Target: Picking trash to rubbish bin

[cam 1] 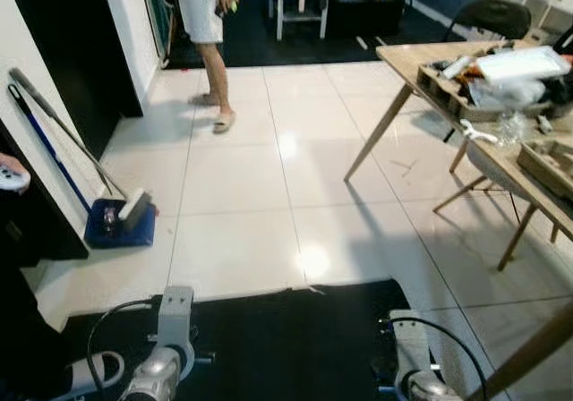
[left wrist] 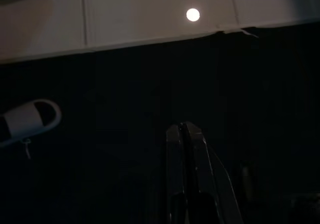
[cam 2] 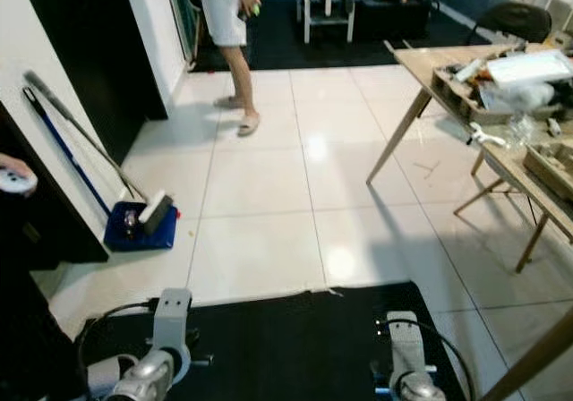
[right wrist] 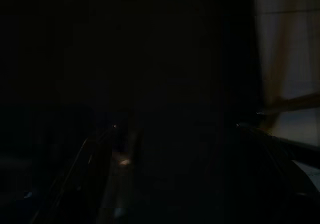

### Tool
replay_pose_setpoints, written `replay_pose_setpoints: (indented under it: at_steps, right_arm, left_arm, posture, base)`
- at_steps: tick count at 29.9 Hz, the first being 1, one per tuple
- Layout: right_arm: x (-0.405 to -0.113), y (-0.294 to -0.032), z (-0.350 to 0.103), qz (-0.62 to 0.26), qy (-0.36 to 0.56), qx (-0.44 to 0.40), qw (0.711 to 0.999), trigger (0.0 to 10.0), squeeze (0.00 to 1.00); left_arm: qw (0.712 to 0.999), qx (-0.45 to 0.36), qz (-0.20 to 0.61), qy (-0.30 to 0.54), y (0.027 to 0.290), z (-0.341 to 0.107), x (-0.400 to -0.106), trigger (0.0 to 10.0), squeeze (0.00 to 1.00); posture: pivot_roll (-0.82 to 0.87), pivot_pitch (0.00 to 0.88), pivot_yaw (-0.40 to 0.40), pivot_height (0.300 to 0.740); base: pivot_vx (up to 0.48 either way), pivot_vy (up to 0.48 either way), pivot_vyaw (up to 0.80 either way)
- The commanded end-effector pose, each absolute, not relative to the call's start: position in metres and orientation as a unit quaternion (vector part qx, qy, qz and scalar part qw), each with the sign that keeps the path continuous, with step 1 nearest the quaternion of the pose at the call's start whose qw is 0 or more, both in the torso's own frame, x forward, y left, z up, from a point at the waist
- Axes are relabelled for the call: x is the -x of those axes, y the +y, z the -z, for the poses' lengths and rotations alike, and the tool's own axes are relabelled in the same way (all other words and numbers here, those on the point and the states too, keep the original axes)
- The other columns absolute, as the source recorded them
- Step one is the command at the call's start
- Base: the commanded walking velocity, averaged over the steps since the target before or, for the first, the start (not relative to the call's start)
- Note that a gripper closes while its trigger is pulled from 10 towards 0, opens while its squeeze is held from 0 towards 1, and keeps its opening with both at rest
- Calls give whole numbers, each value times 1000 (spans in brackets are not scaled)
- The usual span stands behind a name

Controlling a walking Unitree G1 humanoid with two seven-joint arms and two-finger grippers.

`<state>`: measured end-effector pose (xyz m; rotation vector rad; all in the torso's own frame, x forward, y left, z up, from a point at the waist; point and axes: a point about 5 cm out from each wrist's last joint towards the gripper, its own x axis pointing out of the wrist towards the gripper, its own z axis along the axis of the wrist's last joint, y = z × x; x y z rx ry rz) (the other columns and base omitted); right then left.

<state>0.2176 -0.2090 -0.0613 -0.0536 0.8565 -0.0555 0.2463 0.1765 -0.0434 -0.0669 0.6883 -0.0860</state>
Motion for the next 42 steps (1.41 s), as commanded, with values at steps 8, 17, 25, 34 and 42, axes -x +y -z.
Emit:
replay_pose_setpoints:
  at_steps: [8,17,25,34,42]
  right_arm:
    - [-212,-206,65,26,426,19,904,10000,0]
    - [-209,-208,67,30,431,19,902,10000,0]
    - [-206,-210,69,33,436,17,899,10000,0]
    - [-202,-211,70,36,440,13,897,10000,0]
    - [-199,-211,73,42,445,7,894,10000,0]
  left_arm:
    - [936,28,42,348,179,49,-238,10000,0]
    - [937,27,43,347,181,48,-238,10000,0]
    - [937,25,48,345,178,48,-240,10000,0]
    - [938,22,51,342,179,46,-242,10000,0]
    - [939,21,44,341,184,46,-240,10000,0]
  posture:
    - [-64,61,19,740]
    - [-62,55,20,740]
    - [-53,49,22,740]
    - [-36,44,19,740]
    - [-23,46,7,740]
  base:
    - [340,0,-100]
    - [340,0,-800]
    - [334,0,-800]
    - [331,0,-800]
    - [329,0,-800]
